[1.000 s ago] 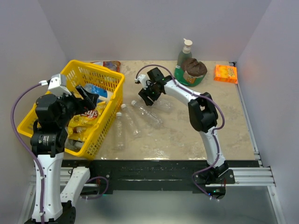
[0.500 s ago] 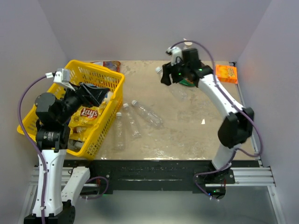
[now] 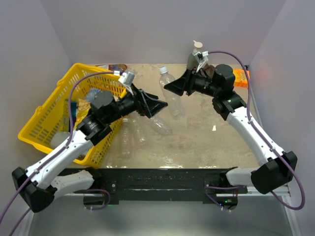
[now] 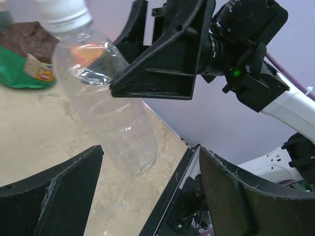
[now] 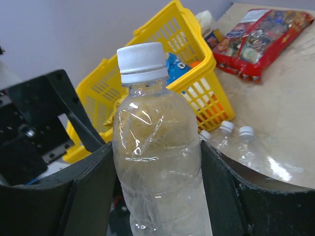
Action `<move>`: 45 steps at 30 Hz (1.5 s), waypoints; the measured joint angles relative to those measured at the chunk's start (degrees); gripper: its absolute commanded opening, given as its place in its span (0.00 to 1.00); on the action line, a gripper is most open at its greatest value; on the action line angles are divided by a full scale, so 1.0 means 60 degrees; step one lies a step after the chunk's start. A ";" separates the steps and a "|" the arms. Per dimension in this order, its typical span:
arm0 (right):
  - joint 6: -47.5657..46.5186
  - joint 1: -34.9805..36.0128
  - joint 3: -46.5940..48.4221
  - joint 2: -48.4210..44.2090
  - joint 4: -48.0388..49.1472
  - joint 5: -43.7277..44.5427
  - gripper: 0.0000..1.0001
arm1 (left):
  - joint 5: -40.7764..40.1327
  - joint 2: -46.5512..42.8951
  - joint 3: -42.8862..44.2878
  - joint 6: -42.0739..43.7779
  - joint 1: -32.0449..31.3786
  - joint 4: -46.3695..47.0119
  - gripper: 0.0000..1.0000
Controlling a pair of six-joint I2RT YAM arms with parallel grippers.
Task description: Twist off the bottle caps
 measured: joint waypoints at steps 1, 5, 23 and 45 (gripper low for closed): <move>0.0393 -0.0007 -0.0211 -0.0080 0.0226 -0.0084 0.18 | -0.0127 0.0262 0.0000 -0.0051 -0.0284 0.0219 0.86; 0.1599 -0.0011 -0.0561 -0.0364 0.0962 -0.0375 0.18 | -0.0739 0.0681 -0.0117 -0.0288 -0.0696 0.0692 0.86; 0.3541 -0.0022 -0.0962 -0.0838 0.2889 -0.1279 0.14 | -0.1067 0.1643 -0.0539 -0.1202 -0.1439 0.3020 0.88; 0.3712 -0.0036 -0.1107 -0.0984 0.2980 -0.1297 0.21 | -0.1239 0.1985 -0.0525 -0.1399 -0.1920 0.3504 0.45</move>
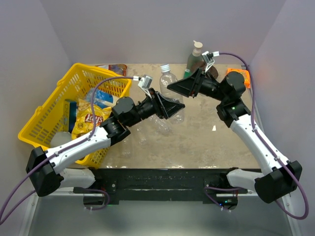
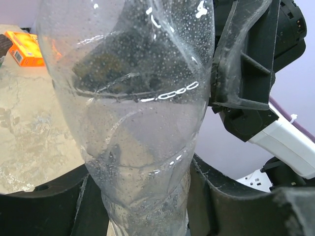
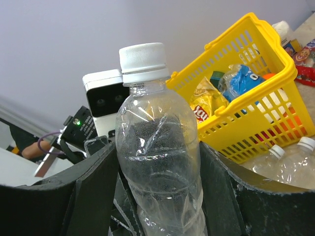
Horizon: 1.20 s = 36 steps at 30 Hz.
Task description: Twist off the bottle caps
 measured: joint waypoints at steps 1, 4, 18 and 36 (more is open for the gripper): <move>-0.0011 -0.0004 -0.0004 -0.0004 -0.0015 0.0000 0.25 | -0.0015 0.0004 0.0000 0.0000 -0.0011 0.0007 0.45; -0.0044 -0.0011 -0.0015 -0.0007 -0.0026 0.0004 0.50 | -0.0036 0.0004 -0.0011 0.0004 -0.0015 0.0004 0.45; -0.2415 0.0007 0.1220 -0.0109 -0.3238 0.1344 0.77 | -0.0973 -0.1690 -0.1457 0.1679 -0.0080 -0.2226 0.43; -0.5151 0.1322 0.2885 0.0572 -0.8029 0.4630 0.60 | -0.1898 -0.0525 -0.1719 0.2827 -0.1410 -0.3763 0.41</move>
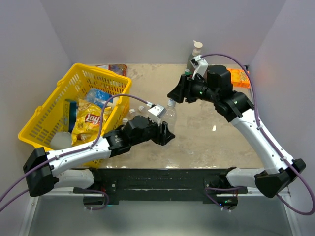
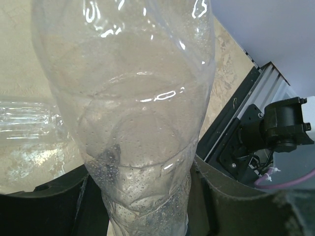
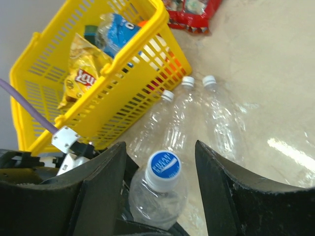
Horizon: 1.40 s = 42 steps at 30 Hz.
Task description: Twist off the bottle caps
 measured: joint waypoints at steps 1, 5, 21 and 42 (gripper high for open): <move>-0.0033 0.0011 0.0000 -0.0004 -0.0109 0.0117 0.60 | -0.0055 0.0004 0.0000 -0.0004 -0.0007 -0.0004 0.41; -0.0087 0.0018 -0.0022 -0.0004 -0.0306 0.0208 0.58 | -0.0270 0.0004 0.0000 -0.0047 -0.0091 0.0029 0.41; 0.0131 0.0204 -0.0393 -0.0007 -0.0149 -0.0244 0.45 | -0.0696 0.0004 0.0000 -0.0087 -0.0302 0.0055 0.40; 0.0142 0.0291 -0.0448 0.0149 -0.0120 -0.0350 0.26 | -0.0976 -0.0018 0.0000 -0.0153 -0.0401 -0.0025 0.40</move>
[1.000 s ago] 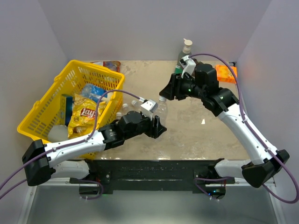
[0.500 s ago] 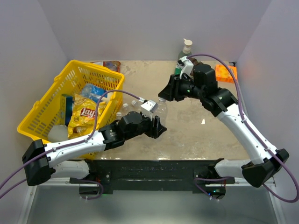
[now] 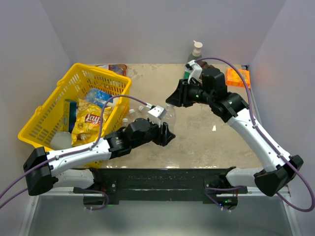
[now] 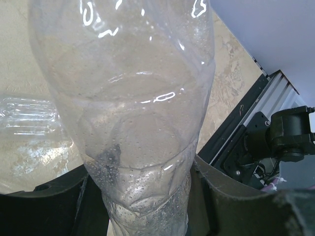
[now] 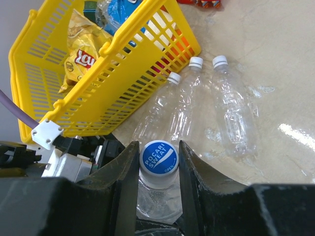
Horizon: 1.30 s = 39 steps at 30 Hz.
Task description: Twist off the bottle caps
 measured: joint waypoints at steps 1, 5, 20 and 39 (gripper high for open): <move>-0.0007 0.0000 0.0000 0.0000 0.0000 0.0000 0.21 | -0.0015 0.0000 0.0004 -0.0018 -0.0015 0.0000 0.40; 0.0007 0.0000 -0.0044 0.0000 0.0117 -0.0120 0.10 | -0.0044 -0.0022 0.0000 -0.0066 -0.0026 -0.0004 0.40; -0.0965 -0.0284 -0.0237 0.0688 0.1406 -0.3832 0.00 | 0.0455 -0.1421 -0.1410 -0.0178 -0.0011 0.1002 0.40; -0.3038 -0.0426 0.0612 0.0882 0.0186 -0.6845 0.28 | 0.2652 -0.2499 -0.1967 -0.0168 -0.0015 0.1490 0.41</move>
